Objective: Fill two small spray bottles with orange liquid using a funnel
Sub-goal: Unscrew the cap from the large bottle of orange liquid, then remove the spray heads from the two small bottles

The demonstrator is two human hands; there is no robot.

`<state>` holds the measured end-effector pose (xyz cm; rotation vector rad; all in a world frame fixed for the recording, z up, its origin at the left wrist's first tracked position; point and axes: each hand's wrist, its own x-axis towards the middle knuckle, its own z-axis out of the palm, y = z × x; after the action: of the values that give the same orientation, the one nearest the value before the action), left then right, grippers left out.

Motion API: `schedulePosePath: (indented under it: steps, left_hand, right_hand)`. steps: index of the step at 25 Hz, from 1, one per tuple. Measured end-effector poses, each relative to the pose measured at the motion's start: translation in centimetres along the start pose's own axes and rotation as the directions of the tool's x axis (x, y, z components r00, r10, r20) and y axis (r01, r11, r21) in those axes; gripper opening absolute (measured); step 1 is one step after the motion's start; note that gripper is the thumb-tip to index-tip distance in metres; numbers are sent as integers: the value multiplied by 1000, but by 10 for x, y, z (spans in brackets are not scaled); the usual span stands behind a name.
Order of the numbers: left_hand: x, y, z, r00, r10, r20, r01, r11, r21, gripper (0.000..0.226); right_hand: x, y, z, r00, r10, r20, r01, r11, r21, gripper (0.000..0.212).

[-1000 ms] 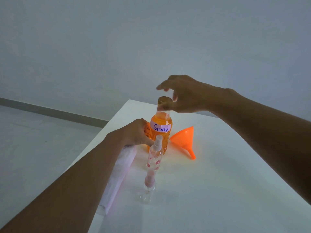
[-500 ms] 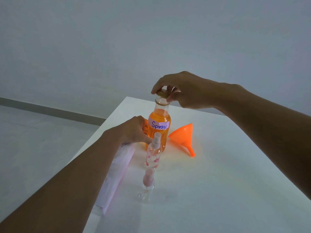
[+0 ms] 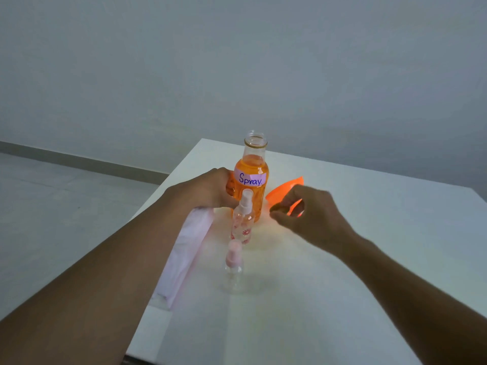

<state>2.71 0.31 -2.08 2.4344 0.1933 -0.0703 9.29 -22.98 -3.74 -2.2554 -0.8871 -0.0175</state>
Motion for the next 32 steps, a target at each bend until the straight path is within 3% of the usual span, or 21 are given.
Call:
schedulePosePath:
  steps: [4, 7, 14, 18, 21, 24, 29, 32]
  left_hand:
    - [0, -1, 1, 1000, -12, 0, 12, 1000, 0, 18]
    - [-1, -2, 1, 1000, -24, 9, 24, 999, 24, 20]
    - [-21, -11, -5, 997, -82, -2, 81, 991, 110, 5]
    - [-58, -17, 0, 999, -50, -5, 50, 997, 56, 27]
    - [-72, -8, 11, 999, -24, -48, 31, 989, 147, 48]
    - [-73, 7, 24, 985, 47, -164, -9, 974, 228, 46]
    - [-68, 16, 31, 969, 54, -243, -13, 985, 170, 41]
    - [-70, 26, 19, 979, 50, -198, -31, 995, 98, 39]
  right_hand:
    - [-16, 13, 29, 996, 67, 66, -52, 978, -203, 19]
    - [-21, 16, 39, 994, 99, 46, -85, 967, -240, 21]
    - [-35, 14, 36, 997, 79, 2, -78, 989, -127, 18]
    - [-49, 1, 26, 992, 98, -77, -103, 993, -62, 32]
    - [-50, -18, 17, 988, 53, -143, -41, 996, 83, 27]
    - [-47, -39, 9, 986, 41, -165, -8, 980, 200, 25]
    - [-32, -53, 0, 999, 24, 29, -32, 954, 299, 39]
    - [-27, -57, -9, 1000, -7, 13, 2, 946, 323, 28]
